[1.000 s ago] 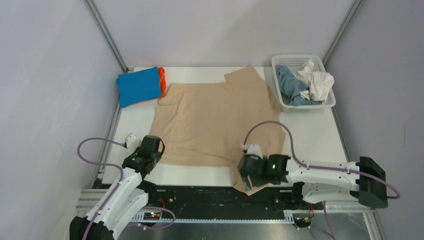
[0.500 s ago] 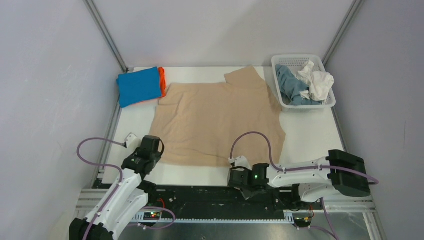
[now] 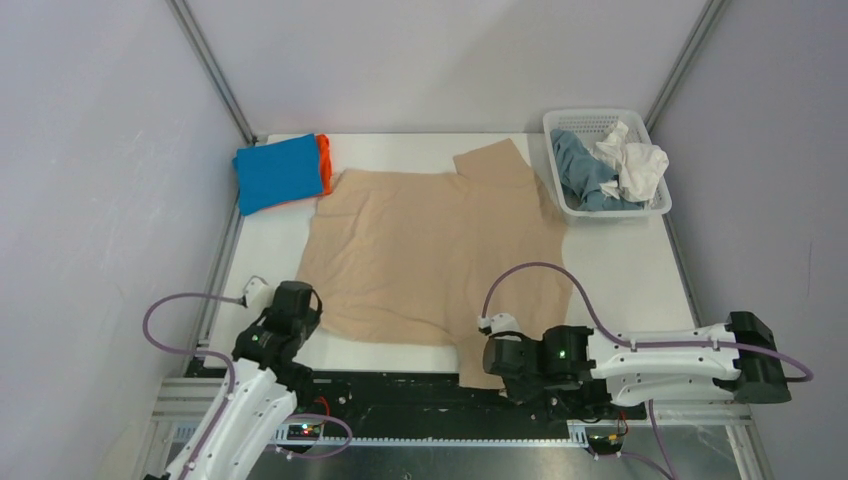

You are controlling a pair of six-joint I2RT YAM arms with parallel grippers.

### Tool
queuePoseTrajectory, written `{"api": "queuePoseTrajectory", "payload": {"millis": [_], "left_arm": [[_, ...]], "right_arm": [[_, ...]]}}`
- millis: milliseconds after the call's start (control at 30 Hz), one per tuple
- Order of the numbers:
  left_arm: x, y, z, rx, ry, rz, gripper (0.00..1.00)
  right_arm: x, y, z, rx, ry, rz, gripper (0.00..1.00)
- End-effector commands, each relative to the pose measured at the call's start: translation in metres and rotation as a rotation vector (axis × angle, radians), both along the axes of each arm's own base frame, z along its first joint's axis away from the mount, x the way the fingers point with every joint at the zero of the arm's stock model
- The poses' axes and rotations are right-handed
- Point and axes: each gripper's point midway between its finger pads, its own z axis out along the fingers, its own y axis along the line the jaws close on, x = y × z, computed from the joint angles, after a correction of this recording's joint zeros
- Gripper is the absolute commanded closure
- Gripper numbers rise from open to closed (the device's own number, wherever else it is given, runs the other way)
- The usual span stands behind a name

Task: Fold and stack the t-shirts
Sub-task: Grab the side of the flattened tshirt closest away from the robot with both arms

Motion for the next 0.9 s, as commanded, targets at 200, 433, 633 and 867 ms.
{"api": "queuePoseTrajectory", "payload": {"millis": [200, 433, 633, 867], "left_arm": [[-0.042, -0.006, -0.026, -0.128, 0.048, 0.052, 1.00], [-0.029, 0.006, 0.007, -0.054, 0.005, 0.075, 1.00], [0.001, -0.001, 0.031, -0.044, -0.061, 0.043, 1.00], [0.042, -0.012, 0.047, -0.015, -0.054, 0.009, 1.00]], "right_arm": [[-0.051, -0.024, 0.004, -0.079, 0.172, 0.074, 1.00], [-0.007, -0.018, 0.012, -0.018, 0.048, -0.054, 1.00], [0.049, -0.010, 0.036, 0.079, -0.050, -0.099, 1.00], [0.130, -0.012, 0.062, 0.058, -0.222, -0.215, 1.00]]}}
